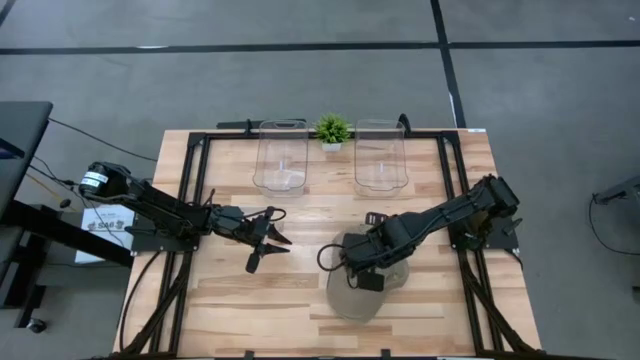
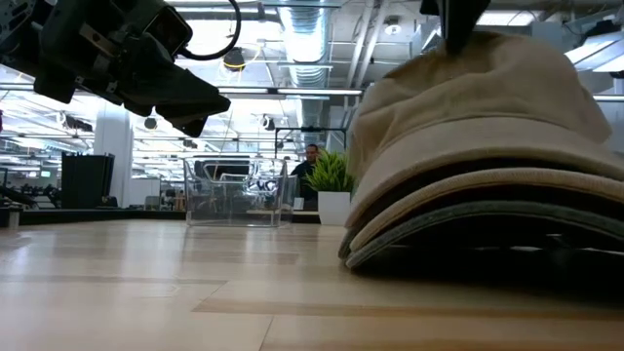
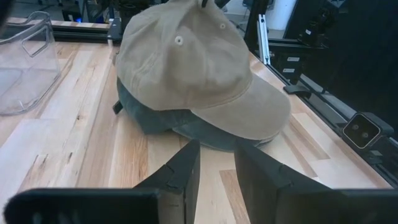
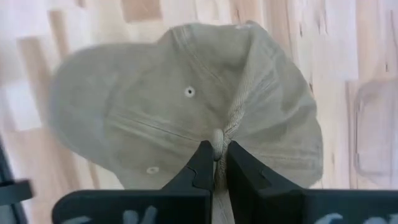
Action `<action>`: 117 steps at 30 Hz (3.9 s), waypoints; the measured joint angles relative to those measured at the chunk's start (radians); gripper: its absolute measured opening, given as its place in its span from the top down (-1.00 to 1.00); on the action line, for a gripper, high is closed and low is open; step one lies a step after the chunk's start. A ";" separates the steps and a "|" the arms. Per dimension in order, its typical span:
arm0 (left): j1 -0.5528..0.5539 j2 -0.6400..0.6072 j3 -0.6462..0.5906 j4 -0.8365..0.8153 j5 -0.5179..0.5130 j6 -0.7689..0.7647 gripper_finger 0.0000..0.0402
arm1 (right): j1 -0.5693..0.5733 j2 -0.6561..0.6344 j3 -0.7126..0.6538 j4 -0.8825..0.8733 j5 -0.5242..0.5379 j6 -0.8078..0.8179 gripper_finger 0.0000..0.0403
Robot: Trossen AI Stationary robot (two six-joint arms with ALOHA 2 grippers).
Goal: Pick & Place hat
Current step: Put the top brown cap into the right transparent bin
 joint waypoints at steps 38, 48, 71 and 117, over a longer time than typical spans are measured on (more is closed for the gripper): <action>0.000 0.000 0.000 0.024 0.000 0.003 0.52 | -0.207 -0.236 0.036 0.251 -0.429 -0.167 0.95; 0.000 0.000 0.000 0.035 0.000 0.003 0.52 | -0.271 -0.252 0.035 0.332 -0.624 -0.239 0.95; 0.000 0.000 0.000 0.060 0.072 -0.034 0.52 | -0.592 -0.383 0.035 0.289 -0.629 -0.646 0.95; 0.355 0.000 0.001 0.230 0.072 0.056 0.52 | -1.357 -0.325 0.035 0.195 -0.593 -1.470 0.95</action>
